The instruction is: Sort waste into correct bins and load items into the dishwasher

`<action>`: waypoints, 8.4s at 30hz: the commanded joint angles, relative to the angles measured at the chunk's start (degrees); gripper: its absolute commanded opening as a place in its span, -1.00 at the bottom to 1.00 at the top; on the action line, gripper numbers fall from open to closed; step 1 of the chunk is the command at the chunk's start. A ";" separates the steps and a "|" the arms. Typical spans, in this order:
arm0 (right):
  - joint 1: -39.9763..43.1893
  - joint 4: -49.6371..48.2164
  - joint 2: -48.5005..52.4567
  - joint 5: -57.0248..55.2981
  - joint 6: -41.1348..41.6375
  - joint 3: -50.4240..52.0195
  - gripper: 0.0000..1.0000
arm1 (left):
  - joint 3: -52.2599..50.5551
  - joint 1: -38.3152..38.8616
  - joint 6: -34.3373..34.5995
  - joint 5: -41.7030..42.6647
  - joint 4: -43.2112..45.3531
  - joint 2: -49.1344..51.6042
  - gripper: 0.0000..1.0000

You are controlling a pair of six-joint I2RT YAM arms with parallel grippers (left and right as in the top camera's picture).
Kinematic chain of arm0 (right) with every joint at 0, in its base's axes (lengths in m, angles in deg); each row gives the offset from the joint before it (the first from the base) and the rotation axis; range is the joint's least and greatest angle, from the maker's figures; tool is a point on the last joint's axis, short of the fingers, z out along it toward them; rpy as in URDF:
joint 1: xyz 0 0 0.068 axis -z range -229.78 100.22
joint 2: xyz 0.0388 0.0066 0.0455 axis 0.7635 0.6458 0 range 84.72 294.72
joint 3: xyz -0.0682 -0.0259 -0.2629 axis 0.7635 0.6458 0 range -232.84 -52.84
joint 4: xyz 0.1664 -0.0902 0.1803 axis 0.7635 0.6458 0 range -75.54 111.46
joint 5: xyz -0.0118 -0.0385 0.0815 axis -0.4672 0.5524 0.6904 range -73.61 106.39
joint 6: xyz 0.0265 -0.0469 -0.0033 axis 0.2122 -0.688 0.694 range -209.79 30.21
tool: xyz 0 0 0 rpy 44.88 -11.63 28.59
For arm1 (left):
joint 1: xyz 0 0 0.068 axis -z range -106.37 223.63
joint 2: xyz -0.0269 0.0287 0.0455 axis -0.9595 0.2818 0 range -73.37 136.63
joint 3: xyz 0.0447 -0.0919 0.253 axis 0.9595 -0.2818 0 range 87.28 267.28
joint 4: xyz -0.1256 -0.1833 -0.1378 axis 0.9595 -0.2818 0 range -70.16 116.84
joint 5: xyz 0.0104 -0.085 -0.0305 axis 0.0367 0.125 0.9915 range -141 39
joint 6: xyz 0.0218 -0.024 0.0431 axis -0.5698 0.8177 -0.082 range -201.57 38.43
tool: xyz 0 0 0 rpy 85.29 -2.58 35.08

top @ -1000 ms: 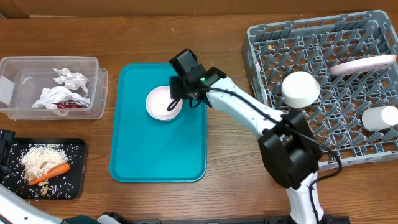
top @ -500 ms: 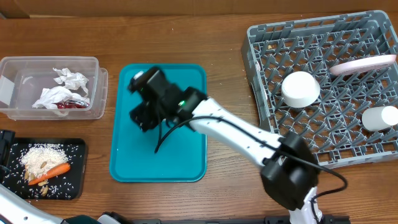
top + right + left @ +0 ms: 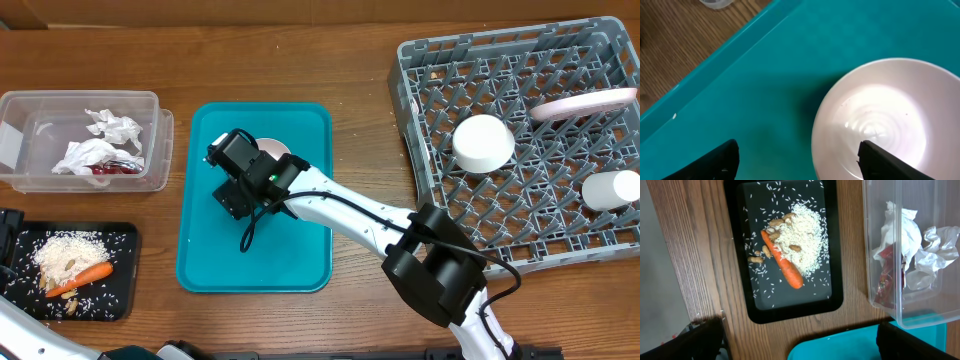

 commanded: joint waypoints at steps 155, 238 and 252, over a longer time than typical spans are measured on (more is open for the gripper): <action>68.43 8.26 -19.91 20.28 36.85 -1.70 0.01 | 0.11 -0.20 0.35 0.22 0.02 -0.46 0.99; 55.23 -9.51 -117.33 -6.14 29.77 86.53 1.00 | 0.11 -0.20 0.35 0.22 0.04 -0.46 1.00; 55.47 -23.21 -125.11 -2.27 24.17 96.02 1.00 | 0.11 -0.20 0.35 0.22 0.04 -0.48 0.99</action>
